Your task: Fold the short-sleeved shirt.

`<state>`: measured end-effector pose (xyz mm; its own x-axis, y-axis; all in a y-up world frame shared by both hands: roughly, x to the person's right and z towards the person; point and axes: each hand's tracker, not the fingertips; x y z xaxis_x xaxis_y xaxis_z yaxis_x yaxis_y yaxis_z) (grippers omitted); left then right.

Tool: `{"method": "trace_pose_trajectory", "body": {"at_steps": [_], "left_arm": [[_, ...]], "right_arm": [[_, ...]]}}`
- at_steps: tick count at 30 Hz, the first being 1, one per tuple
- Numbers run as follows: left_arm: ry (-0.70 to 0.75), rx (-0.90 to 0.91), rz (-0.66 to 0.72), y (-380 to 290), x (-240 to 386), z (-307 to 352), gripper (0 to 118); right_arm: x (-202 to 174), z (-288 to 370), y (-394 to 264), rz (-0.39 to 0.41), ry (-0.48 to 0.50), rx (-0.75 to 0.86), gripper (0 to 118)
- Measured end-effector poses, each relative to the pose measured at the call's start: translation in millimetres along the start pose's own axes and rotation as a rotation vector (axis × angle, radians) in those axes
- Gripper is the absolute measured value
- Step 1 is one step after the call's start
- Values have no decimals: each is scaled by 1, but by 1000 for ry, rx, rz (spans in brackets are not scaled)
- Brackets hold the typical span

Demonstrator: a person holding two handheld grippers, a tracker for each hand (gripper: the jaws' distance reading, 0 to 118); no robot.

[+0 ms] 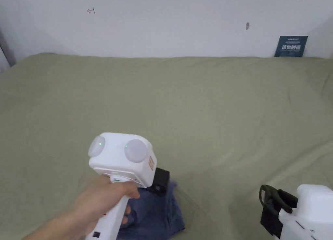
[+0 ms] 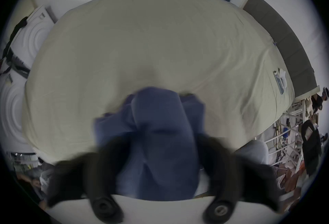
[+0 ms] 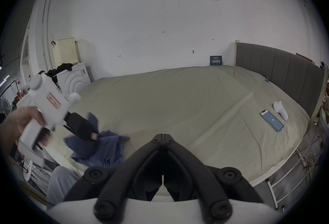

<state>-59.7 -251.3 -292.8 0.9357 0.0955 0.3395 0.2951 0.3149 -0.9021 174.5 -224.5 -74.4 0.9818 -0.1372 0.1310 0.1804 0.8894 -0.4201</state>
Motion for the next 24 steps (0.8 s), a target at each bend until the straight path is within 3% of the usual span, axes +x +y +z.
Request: {"method": "trace_pose_trajectory", "body": {"at_steps": [2, 5, 7, 8, 10, 11, 13, 18, 22, 24], "left_arm": [[-93, 18, -41, 1, 13, -16, 113], [-123, 17, 3, -3, 10, -1, 113], [-175, 51, 48, -3, 3, 16, 103], [-212, 89, 85, -8, -10, 27, 89], [-313, 181, 156, -20, -36, 43, 6], [-367, 200, 172, -26, -48, 41, 0], [-400, 168, 187, -34, -61, 25, 0], [-702, 33, 330, -49, -70, -50, 0], [-666, 22, 311, -58, -63, -92, 0], [-717, 30, 316, -58, -67, -88, 0]], "right_arm": [[5, 3, 0, -17, -11, -1, 1], [12, 8, -1, -29, -26, -2, 1], [18, 9, -3, -32, -36, -6, 1], [19, 8, -4, -41, -43, -15, 1], [22, 5, -6, -68, -38, -28, 1], [23, 3, -7, -78, -39, -34, 1], [22, -1, -11, -88, -41, -40, 1], [16, -4, -17, -93, -25, -77, 1], [11, -1, -22, -80, -13, -111, 1], [9, -1, -24, -68, 7, -137, 1]]}}
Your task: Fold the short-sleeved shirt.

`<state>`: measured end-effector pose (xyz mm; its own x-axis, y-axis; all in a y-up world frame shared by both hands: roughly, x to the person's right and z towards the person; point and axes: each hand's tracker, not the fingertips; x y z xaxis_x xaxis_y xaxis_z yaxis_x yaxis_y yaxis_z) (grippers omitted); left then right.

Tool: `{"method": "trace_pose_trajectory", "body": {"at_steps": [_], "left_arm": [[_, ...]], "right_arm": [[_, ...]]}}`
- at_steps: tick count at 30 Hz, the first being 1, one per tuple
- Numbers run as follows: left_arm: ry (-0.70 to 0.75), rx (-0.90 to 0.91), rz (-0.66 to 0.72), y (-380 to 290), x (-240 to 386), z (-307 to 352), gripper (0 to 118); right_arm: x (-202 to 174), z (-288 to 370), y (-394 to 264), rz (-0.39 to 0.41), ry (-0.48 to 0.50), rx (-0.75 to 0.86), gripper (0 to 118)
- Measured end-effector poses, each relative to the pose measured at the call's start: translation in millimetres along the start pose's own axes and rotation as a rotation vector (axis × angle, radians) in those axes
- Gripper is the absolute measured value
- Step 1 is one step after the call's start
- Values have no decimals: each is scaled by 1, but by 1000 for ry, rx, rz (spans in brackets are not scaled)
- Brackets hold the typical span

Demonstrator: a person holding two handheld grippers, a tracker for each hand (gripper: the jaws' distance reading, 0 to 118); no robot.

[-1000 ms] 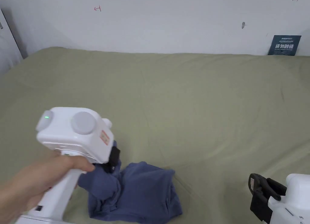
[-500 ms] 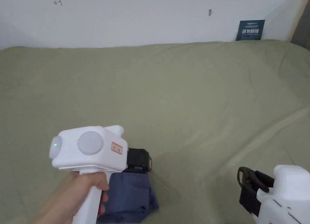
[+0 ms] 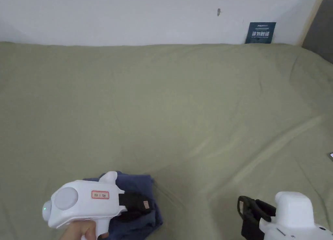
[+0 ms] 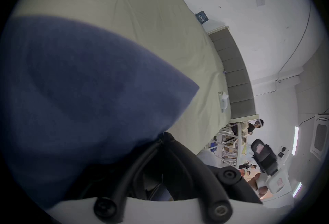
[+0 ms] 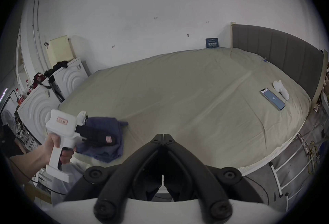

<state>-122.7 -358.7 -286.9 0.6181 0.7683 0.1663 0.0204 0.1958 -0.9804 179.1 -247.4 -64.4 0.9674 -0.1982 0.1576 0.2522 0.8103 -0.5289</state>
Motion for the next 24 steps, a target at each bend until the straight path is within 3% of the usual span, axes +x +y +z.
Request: {"method": "trace_pose_trajectory", "body": {"at_steps": [3, 9, 12, 15, 21, 22, 24], "left_arm": [[31, 12, -50, 3, 17, 23, 0], [95, 96, -158, 1, 27, 105, 0], [230, 162, -184, 0, 13, 140, 0], [264, 166, -117, 2, -9, 164, 0], [301, 172, -51, 16, -60, 180, 0], [280, 161, -39, 19, -67, 178, 0], [229, 143, -34, 22, -78, 173, 0]], "right_arm": [[-8, -10, -2, 6, 30, -36, 1], [-52, -68, 8, -25, 300, -177, 1], [-76, -116, 12, -119, 472, -276, 1], [-92, -164, 13, -223, 617, -370, 1], [-91, -235, 0, -330, 698, -496, 1], [-83, -246, -6, -389, 683, -546, 1], [-65, -258, -18, -516, 743, -573, 2]]}}
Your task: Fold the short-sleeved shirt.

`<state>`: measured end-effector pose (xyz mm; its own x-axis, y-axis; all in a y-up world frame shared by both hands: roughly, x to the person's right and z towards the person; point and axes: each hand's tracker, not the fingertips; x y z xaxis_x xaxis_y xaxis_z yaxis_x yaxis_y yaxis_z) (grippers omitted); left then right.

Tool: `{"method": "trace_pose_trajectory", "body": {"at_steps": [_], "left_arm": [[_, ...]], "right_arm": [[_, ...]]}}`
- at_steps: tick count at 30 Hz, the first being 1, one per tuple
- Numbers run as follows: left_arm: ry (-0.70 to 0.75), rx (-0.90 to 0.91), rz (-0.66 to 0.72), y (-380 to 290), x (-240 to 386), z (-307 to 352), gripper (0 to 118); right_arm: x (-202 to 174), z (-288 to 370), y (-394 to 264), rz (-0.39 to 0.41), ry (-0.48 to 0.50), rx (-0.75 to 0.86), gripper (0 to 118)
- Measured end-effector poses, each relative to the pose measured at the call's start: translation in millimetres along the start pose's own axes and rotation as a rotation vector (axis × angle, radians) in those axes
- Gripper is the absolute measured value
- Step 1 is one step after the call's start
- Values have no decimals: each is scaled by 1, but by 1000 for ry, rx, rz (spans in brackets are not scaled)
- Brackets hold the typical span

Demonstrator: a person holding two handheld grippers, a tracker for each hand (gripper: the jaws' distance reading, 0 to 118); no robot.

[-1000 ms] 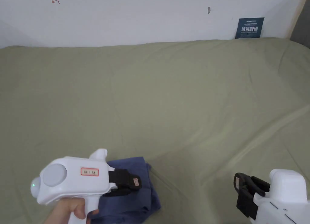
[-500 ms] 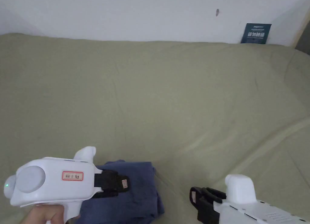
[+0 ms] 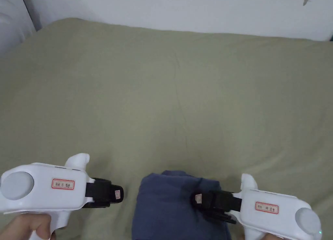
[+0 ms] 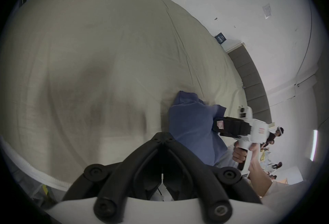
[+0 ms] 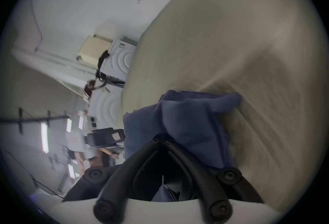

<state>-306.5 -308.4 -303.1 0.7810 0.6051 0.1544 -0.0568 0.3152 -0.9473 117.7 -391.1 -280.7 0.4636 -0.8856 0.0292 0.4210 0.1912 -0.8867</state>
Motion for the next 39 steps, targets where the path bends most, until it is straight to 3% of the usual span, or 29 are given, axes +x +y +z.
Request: {"method": "trace_pose_trajectory", "body": {"at_steps": [2, 3, 5, 6, 7, 9, 14, 15, 16, 17, 18, 19, 22, 24, 26, 29, 31, 34, 39], "left_arm": [[-94, -17, 29, 1, -6, -6, 1], [-139, -22, 44, 3, -9, -8, 22], [-253, -46, 79, 3, -11, -18, 101], [-300, -70, 79, 2, -11, -25, 118], [-365, -49, 89, 2, -7, -25, 118], [-336, -122, 134, 4, 0, -36, 118], [-442, -130, 130, 1, 14, -74, 117], [-431, -125, 130, 3, 8, -81, 106], [-424, -119, 132, 6, 12, -84, 84], [-390, -106, 126, 9, 15, -83, 47], [-294, -95, 102, 13, 16, -82, 35], [-252, -94, 73, 11, 6, -84, 35], [-327, -118, 139, 27, -4, -64, 35], [-241, -81, 41, 38, -15, -39, 35], [-221, -74, 57, 61, -36, -7, 35], [-64, -54, 39, 104, -82, 43, 35], [30, -34, 55, 120, -110, 74, 35], [47, -25, 79, 153, -159, 112, 35], [133, -36, 85, 178, -189, 133, 35]], "right_arm": [[13, 4, 1, -58, 50, 17, 1], [14, 5, 0, -46, 85, 13, 1], [18, 6, -3, -36, 75, 7, 1], [19, 7, -4, -40, 84, 6, 1], [18, 7, -5, -44, 88, 5, 1], [15, 7, -6, -45, 89, 6, 1], [15, 8, -6, -71, 100, 4, 1], [16, 8, -6, -71, 101, 4, 1], [14, 9, -5, -67, 96, 3, 1], [12, 10, -5, -63, 90, 6, 1], [9, 13, -5, -60, 81, 11, 1], [6, 16, -5, -54, 74, 14, 1], [-7, 29, -3, 24, 27, 20, 1], [-14, 38, 0, 59, -3, 30, 1], [-19, 45, 2, 82, -15, 30, 1], [-25, 54, 2, 124, -33, 35, 1], [-30, 58, -1, 140, -48, 56, 1], [-38, 65, -4, 151, -59, 74, 1], [-47, 71, -10, 160, -77, 100, 1]]}}
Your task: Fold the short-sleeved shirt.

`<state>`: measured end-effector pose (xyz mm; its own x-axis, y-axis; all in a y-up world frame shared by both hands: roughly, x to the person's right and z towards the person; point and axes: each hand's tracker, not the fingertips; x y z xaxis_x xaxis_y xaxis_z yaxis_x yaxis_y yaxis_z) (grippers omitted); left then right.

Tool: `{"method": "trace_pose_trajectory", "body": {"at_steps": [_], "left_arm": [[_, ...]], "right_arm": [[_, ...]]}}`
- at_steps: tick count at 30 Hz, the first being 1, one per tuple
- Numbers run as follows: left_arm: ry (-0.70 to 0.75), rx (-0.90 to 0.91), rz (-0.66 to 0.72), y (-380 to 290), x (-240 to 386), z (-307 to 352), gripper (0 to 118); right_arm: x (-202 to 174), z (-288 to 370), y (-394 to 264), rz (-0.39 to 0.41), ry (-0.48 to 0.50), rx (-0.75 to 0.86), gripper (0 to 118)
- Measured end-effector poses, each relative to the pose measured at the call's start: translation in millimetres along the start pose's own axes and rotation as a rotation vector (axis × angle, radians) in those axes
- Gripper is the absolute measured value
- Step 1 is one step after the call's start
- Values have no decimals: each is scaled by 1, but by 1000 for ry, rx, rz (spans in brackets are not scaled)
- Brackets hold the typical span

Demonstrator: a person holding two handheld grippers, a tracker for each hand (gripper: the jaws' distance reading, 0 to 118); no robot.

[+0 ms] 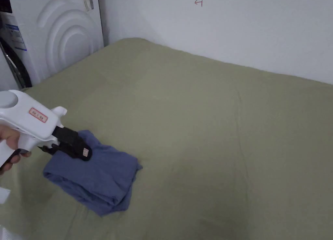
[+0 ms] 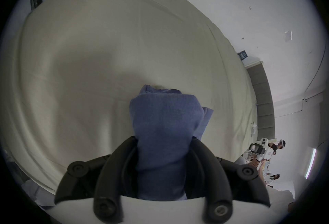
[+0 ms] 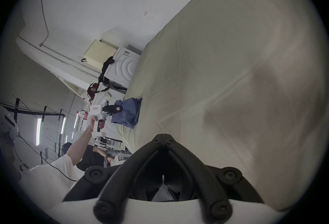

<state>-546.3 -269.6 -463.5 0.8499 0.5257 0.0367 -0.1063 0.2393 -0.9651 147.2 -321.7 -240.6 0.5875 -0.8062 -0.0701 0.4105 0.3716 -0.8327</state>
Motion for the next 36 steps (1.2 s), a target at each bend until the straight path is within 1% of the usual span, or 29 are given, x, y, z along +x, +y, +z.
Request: {"method": "trace_pose_trajectory", "body": {"at_steps": [1, 2, 3, 4, 5, 6, 7, 10, 13, 14, 15, 16, 17, 18, 19, 20, 21, 22, 23, 24, 26, 27, 29, 31, 33, 35, 36], "left_arm": [[22, -7, -27, 3, 2, 1, 36], [20, -13, -40, 7, 2, 1, 48], [43, -12, -45, 9, 3, 2, 83], [74, -5, -48, 7, 3, 3, 107], [115, 13, -46, 7, 5, 6, 117], [130, 40, -49, 7, 8, 10, 118], [193, 119, -87, 7, 10, 18, 118], [303, 161, -126, -2, 21, 34, 118], [326, 207, -155, -22, 49, 40, 118], [297, 201, -140, -31, 66, 38, 116], [277, 238, -141, -40, 81, 36, 104], [256, 291, -153, -53, 103, 34, 81], [264, 368, -180, -69, 129, 29, 44], [261, 423, -198, -78, 148, 24, 18], [209, 454, -207, -95, 176, 16, 7], [167, 493, -203, -110, 201, 7, 7], [183, 544, -204, -122, 226, -3, 0], [204, 563, -267, -137, 254, -14, 0], [246, 640, -286, -154, 281, -27, 0], [289, 703, -277, -166, 303, -37, 0], [195, 789, -313, -193, 349, -53, 0], [176, 801, -313, -202, 368, -57, 0], [190, 864, -422, -216, 403, -69, 0], [224, 914, -469, -229, 433, -69, 0], [241, 988, -530, -238, 453, -65, 0], [272, 1038, -580, -244, 468, -59, 0], [287, 1059, -603, -247, 472, -57, 0]], "right_arm": [[1, 1, 0, -1, 0, 2, 1], [2, 1, 0, 0, -2, 0, 1], [2, 1, 0, 1, -7, -3, 1], [2, 1, 0, 2, -17, -9, 1], [3, 1, 1, 3, -25, -13, 1], [4, 1, 1, 5, -25, -15, 1], [4, 2, 1, 11, -24, -17, 1], [3, 9, 1, 22, -13, -10, 1], [-6, 21, 4, 46, 16, 8, 1], [-10, 26, 6, 68, 20, 20, 1], [-15, 31, 8, 92, 16, 35, 1], [-21, 39, 12, 128, -4, 55, 2], [-31, 47, 15, 177, -32, 78, 2], [-39, 53, 16, 222, -64, 107, 2], [-52, 61, 18, 290, -158, 169, 2], [-65, 68, 18, 353, -237, 233, 2], [-77, 74, 18, 402, -300, 286, 2], [-88, 79, 18, 456, -360, 346, 1], [-99, 85, 18, 501, -422, 414, 2], [-107, 89, 18, 529, -458, 455, 2], [-120, 97, 19, 578, -532, 536, 2], [-127, 99, 19, 614, -559, 567, 2], [-138, 106, 17, 697, -651, 636, 2], [-148, 114, 13, 748, -701, 694, 2], [-152, 124, 13, 753, -720, 752, 2], [-156, 139, 13, 761, -687, 785, 2], [-157, 144, 13, 756, -705, 815, 2]]}}
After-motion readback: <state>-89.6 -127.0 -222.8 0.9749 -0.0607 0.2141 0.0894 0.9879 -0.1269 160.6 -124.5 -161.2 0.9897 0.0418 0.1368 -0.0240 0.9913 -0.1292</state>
